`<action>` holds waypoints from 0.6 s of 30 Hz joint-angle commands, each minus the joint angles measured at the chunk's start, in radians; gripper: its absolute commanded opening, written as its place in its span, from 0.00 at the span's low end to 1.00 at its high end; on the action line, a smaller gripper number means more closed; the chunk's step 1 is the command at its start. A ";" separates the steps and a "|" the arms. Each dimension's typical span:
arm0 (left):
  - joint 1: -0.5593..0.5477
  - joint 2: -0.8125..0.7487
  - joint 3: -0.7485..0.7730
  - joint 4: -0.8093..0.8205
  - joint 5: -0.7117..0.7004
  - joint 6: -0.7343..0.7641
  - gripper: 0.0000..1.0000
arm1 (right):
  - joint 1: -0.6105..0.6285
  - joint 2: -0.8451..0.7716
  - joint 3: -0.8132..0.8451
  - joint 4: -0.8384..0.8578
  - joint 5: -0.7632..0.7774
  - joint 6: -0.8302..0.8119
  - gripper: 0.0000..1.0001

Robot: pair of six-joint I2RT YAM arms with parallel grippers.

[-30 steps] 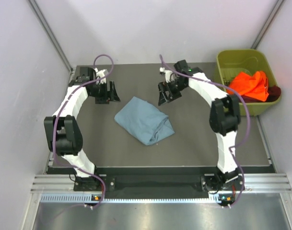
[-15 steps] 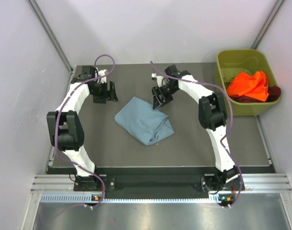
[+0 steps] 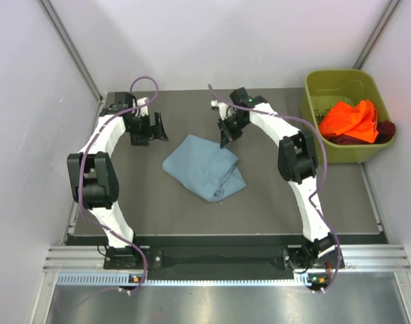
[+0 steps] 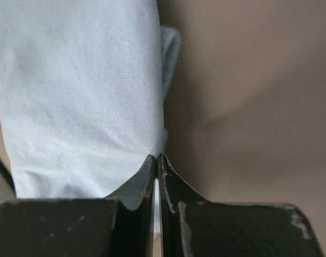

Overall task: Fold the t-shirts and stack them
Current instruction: Flatten the tshirt out

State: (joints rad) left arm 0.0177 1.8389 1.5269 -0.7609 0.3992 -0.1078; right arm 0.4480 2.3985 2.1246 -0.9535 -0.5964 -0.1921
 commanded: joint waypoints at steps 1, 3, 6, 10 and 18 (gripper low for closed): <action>0.027 -0.009 0.039 0.054 0.088 -0.069 0.99 | -0.063 -0.117 0.154 0.036 0.125 -0.039 0.00; 0.028 -0.009 0.055 0.054 0.096 -0.085 0.99 | -0.094 -0.168 0.205 0.070 0.221 -0.087 0.00; 0.027 -0.007 0.064 0.075 0.096 -0.119 0.97 | -0.103 -0.234 0.323 0.160 0.297 -0.171 0.00; 0.028 0.000 0.068 0.098 0.052 -0.190 0.92 | -0.033 -0.343 0.305 0.321 0.320 -0.283 0.00; 0.028 0.016 0.087 0.104 0.089 -0.193 0.90 | 0.199 -0.421 0.299 0.293 0.130 -0.225 0.00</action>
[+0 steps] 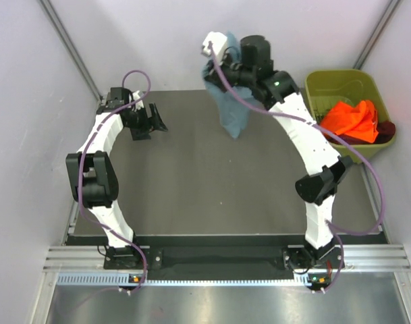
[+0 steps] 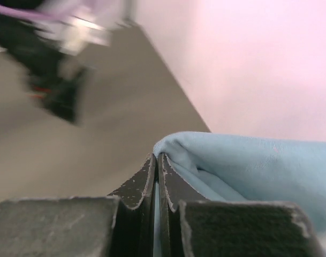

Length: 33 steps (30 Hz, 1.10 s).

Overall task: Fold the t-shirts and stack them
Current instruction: Flatten the tshirt out

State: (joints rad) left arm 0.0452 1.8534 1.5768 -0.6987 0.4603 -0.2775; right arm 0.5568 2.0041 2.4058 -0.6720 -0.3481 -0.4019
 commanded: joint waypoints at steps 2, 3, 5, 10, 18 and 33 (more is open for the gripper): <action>0.001 0.003 0.040 0.044 0.023 -0.028 0.90 | 0.142 -0.025 -0.013 -0.047 -0.121 -0.078 0.00; -0.001 0.006 0.046 0.042 0.021 -0.028 0.90 | 0.152 -0.030 -0.084 -0.081 -0.115 -0.093 0.01; 0.001 0.003 0.051 0.039 0.021 -0.026 0.90 | 0.152 -0.050 -0.166 -0.096 -0.104 -0.098 0.25; 0.001 -0.022 0.043 0.038 0.009 -0.019 0.90 | 0.077 -0.074 -0.330 -0.066 -0.086 -0.042 0.46; -0.039 0.021 0.086 -0.028 0.152 0.113 0.79 | -0.118 0.048 -0.281 -0.018 0.057 0.103 0.49; -0.419 0.109 0.137 -0.214 -0.049 0.325 0.77 | -0.196 0.314 -0.271 -0.037 -0.003 0.178 0.50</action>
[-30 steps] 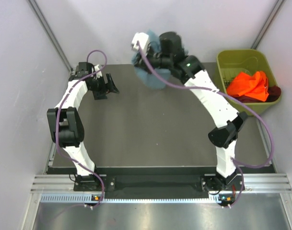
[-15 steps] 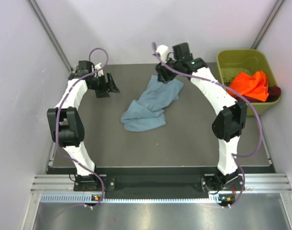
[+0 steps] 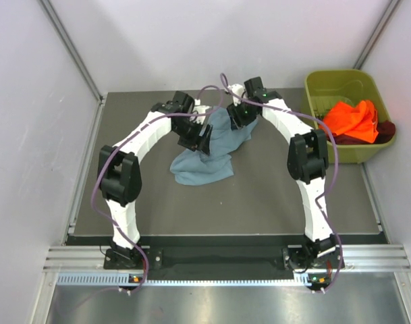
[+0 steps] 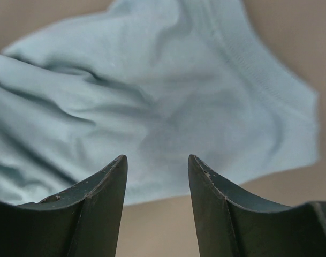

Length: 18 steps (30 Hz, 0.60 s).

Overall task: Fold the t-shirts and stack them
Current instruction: Flatten the tshirt out

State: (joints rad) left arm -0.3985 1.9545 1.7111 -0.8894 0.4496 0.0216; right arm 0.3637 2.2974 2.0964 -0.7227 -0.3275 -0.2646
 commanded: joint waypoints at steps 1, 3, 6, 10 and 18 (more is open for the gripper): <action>0.020 0.003 -0.001 -0.028 -0.045 0.026 0.76 | -0.006 0.040 0.045 0.016 -0.025 0.047 0.50; 0.013 -0.008 -0.010 -0.031 -0.069 0.031 0.67 | -0.014 0.050 0.056 0.020 -0.030 0.059 0.50; 0.013 -0.032 -0.019 -0.040 -0.112 0.041 0.47 | -0.017 0.063 0.066 0.034 -0.035 0.065 0.52; 0.013 -0.072 -0.027 -0.054 -0.166 0.069 0.51 | -0.016 0.111 0.111 0.043 -0.038 0.090 0.54; -0.092 -0.076 -0.133 -0.062 -0.176 0.097 0.77 | -0.011 0.177 0.177 0.078 -0.042 0.160 0.63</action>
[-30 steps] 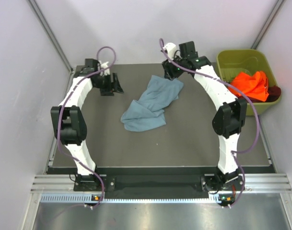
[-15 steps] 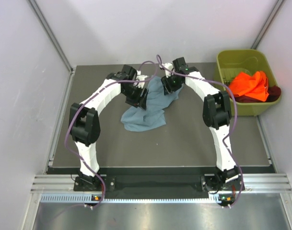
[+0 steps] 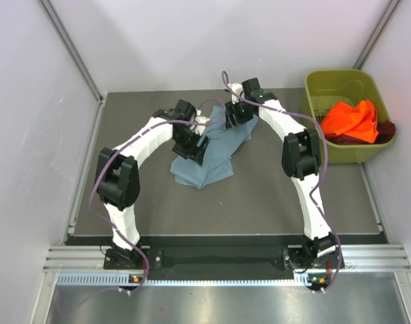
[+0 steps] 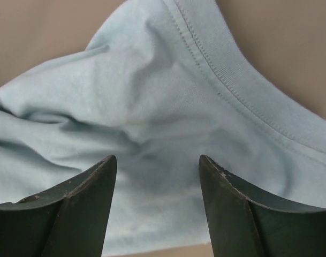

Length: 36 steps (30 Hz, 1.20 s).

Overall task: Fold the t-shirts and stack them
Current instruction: Flatten the tshirt out

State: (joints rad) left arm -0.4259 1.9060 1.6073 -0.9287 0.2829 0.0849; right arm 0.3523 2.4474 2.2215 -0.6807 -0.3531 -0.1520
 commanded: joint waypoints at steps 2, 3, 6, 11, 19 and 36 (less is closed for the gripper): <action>-0.114 -0.007 -0.043 -0.021 -0.014 0.024 0.76 | 0.001 0.045 0.063 0.044 -0.021 0.061 0.64; -0.128 0.011 -0.043 -0.022 -0.013 0.023 0.75 | 0.001 0.051 0.066 0.044 -0.021 0.071 0.64; -0.183 0.034 -0.032 -0.027 -0.028 0.030 0.74 | 0.001 0.071 0.069 0.049 -0.021 0.086 0.64; -0.214 0.048 -0.053 -0.029 -0.062 0.021 0.71 | -0.006 0.078 0.064 0.053 -0.038 0.103 0.64; -0.218 0.067 -0.112 0.008 -0.229 0.016 0.71 | -0.016 0.070 0.064 0.056 -0.052 0.120 0.64; -0.120 0.008 0.074 0.028 -0.439 0.102 0.05 | -0.093 -0.056 -0.003 0.047 -0.014 0.104 0.64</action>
State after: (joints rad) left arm -0.5720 1.9915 1.6123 -0.9283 -0.0978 0.1406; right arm 0.2981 2.4989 2.2292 -0.6521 -0.3840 -0.0433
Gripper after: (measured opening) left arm 0.042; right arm 0.636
